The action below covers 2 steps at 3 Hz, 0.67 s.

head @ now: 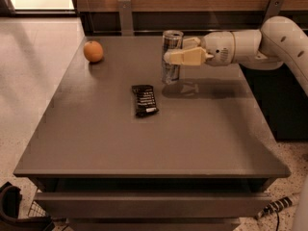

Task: Move redbull can near orange

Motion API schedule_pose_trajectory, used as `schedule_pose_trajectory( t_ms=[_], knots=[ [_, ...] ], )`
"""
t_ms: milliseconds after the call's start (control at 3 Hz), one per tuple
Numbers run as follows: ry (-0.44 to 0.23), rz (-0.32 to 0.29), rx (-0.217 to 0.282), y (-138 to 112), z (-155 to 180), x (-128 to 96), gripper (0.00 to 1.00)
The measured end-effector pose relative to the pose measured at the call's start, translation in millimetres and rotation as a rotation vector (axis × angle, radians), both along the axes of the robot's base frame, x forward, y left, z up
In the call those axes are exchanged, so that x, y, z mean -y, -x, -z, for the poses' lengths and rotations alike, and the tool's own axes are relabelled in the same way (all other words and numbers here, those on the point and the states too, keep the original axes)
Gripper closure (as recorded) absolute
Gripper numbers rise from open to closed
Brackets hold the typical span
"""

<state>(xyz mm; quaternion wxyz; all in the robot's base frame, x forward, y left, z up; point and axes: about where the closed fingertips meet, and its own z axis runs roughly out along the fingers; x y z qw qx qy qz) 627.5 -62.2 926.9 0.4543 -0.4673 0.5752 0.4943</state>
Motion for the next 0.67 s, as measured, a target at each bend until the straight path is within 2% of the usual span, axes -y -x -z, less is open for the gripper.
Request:
schedule_pose_trajectory(
  t_ms=[333, 667],
  knots=[
    [0.038, 0.023, 0.013, -54, -10, -23, 1.00],
    [0.034, 0.081, 0.121, -96, -37, -40, 1.00]
  ],
)
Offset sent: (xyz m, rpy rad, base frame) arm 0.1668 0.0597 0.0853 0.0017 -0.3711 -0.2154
